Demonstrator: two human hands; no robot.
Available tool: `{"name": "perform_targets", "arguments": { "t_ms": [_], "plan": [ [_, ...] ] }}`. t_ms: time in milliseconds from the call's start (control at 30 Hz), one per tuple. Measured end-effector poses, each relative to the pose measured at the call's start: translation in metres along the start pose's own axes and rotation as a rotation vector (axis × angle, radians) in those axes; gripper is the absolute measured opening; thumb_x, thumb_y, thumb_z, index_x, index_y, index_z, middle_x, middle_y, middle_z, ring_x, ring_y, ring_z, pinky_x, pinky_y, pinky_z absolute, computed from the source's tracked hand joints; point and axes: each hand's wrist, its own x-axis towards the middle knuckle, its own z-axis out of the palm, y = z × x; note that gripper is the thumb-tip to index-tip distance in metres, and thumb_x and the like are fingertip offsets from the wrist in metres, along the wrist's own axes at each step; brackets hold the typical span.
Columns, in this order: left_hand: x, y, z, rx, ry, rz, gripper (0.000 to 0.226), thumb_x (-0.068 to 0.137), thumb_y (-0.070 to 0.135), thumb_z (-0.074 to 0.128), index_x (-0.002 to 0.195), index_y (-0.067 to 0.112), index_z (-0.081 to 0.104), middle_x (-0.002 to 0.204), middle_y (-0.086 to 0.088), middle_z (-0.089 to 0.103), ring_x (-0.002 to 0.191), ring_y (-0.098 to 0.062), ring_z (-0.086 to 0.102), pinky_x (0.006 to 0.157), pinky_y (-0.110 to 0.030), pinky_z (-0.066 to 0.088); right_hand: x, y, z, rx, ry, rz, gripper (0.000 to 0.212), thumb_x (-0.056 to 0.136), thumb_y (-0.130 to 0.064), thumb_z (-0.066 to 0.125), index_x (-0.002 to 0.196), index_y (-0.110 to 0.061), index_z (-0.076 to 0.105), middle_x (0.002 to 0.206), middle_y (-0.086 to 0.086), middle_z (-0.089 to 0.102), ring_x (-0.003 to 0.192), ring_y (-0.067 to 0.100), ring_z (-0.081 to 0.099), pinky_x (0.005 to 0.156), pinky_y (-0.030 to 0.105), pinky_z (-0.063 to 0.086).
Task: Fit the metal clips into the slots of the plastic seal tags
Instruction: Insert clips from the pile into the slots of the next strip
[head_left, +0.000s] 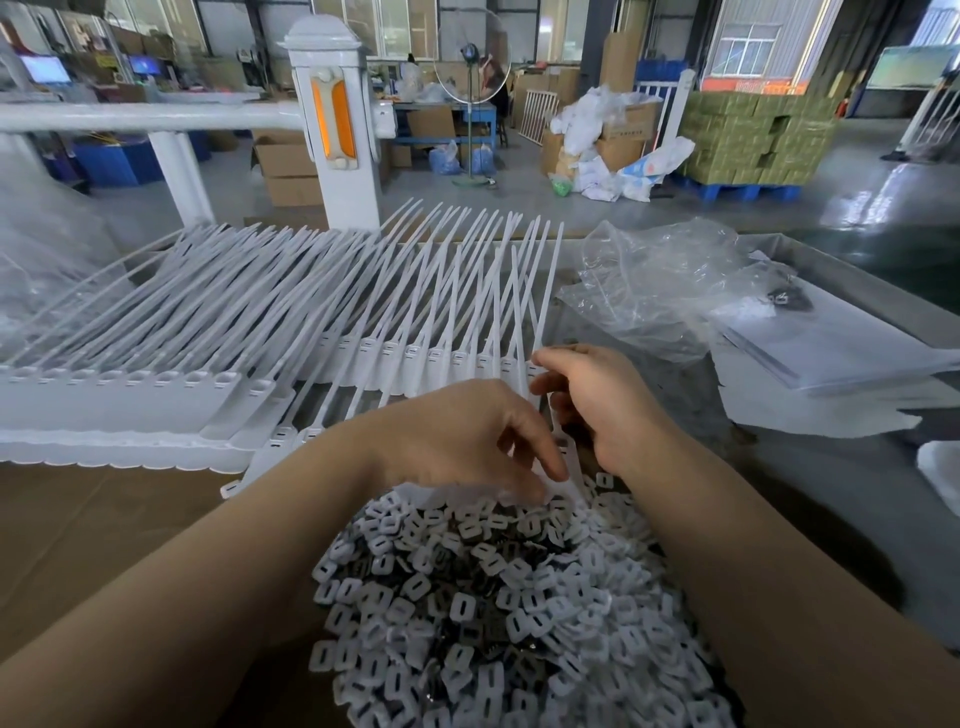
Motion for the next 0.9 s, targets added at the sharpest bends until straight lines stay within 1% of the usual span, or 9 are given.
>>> {"name": "perform_targets", "arguments": {
  "t_ms": [133,233,300,367,400,467,567,733,900],
  "plan": [
    [0.000,0.003,0.005,0.073,-0.009,-0.014,0.012,0.080,0.023,0.080,0.088,0.031,0.075,0.084,0.010,0.068,0.069,-0.001,0.059,0.063,-0.010,0.045,0.000,0.000,0.000,-0.004,0.001,0.011,0.011,0.095,-0.022,0.060,0.095,-0.015,0.068,0.054,-0.009,0.066,0.055,0.012,0.045,0.051,0.026,0.039],
    [0.000,0.006,0.004,0.038,-0.010,-0.027,0.013,0.078,0.020,0.081,0.080,0.028,0.071,0.077,0.012,0.069,0.067,0.001,0.061,0.064,-0.009,0.047,0.000,0.000,0.000,-0.001,-0.001,0.012,0.011,0.095,-0.022,0.060,0.095,-0.014,0.068,0.054,-0.008,0.066,0.056,0.013,0.046,0.052,0.026,0.039],
    [-0.001,0.005,0.000,-0.053,0.030,-0.053,0.010,0.080,0.018,0.079,0.080,0.024,0.071,0.077,0.008,0.072,0.069,-0.004,0.066,0.067,-0.013,0.052,0.000,0.000,-0.001,0.006,-0.002,0.011,0.012,0.095,-0.022,0.060,0.096,-0.013,0.067,0.055,-0.007,0.066,0.055,0.013,0.045,0.050,0.026,0.038],
    [-0.001,0.001,-0.007,-0.149,0.151,-0.122,0.006,0.083,0.019,0.076,0.081,0.022,0.072,0.078,0.001,0.073,0.069,-0.010,0.067,0.068,-0.019,0.055,0.000,0.000,-0.001,0.006,-0.012,-0.007,0.011,0.095,-0.020,0.060,0.095,-0.013,0.067,0.055,-0.006,0.066,0.052,0.012,0.044,0.048,0.025,0.036],
    [-0.001,-0.002,-0.010,-0.216,0.217,-0.169,0.003,0.084,0.020,0.075,0.082,0.020,0.072,0.076,-0.001,0.073,0.067,-0.010,0.065,0.066,-0.021,0.053,0.000,0.000,-0.001,0.004,-0.017,-0.019,0.010,0.095,-0.019,0.060,0.094,-0.013,0.067,0.055,-0.005,0.066,0.050,0.012,0.043,0.047,0.025,0.035],
    [-0.001,-0.008,-0.015,-0.423,0.304,-0.258,0.003,0.086,0.015,0.073,0.085,0.013,0.072,0.071,-0.003,0.071,0.064,-0.010,0.061,0.059,-0.019,0.049,0.000,0.001,-0.001,-0.006,-0.028,-0.037,0.010,0.095,-0.017,0.060,0.091,-0.013,0.068,0.058,-0.004,0.066,0.049,0.011,0.042,0.046,0.024,0.035],
    [-0.002,-0.011,-0.017,-0.665,0.327,-0.344,0.005,0.088,0.011,0.069,0.085,0.007,0.068,0.068,-0.002,0.066,0.057,-0.008,0.057,0.052,-0.014,0.045,0.000,0.000,-0.001,-0.020,-0.039,-0.046,0.012,0.094,-0.016,0.060,0.089,-0.014,0.070,0.063,-0.002,0.066,0.051,0.009,0.043,0.048,0.023,0.035],
    [0.001,-0.012,-0.017,-0.693,0.331,-0.372,0.008,0.087,0.011,0.069,0.080,0.008,0.069,0.064,-0.001,0.064,0.054,-0.008,0.055,0.051,-0.015,0.044,0.000,0.000,-0.001,-0.029,-0.035,-0.039,0.012,0.094,-0.016,0.060,0.088,-0.015,0.070,0.067,0.000,0.066,0.055,0.011,0.044,0.051,0.025,0.036],
    [0.006,-0.012,-0.011,-0.623,0.359,-0.357,0.009,0.089,0.012,0.069,0.080,0.009,0.070,0.065,0.001,0.065,0.052,-0.006,0.052,0.049,-0.015,0.041,0.003,0.000,0.000,-0.028,-0.006,-0.026,0.009,0.094,-0.017,0.060,0.091,-0.015,0.069,0.069,0.000,0.068,0.058,0.012,0.046,0.054,0.027,0.038]
  ]
}}
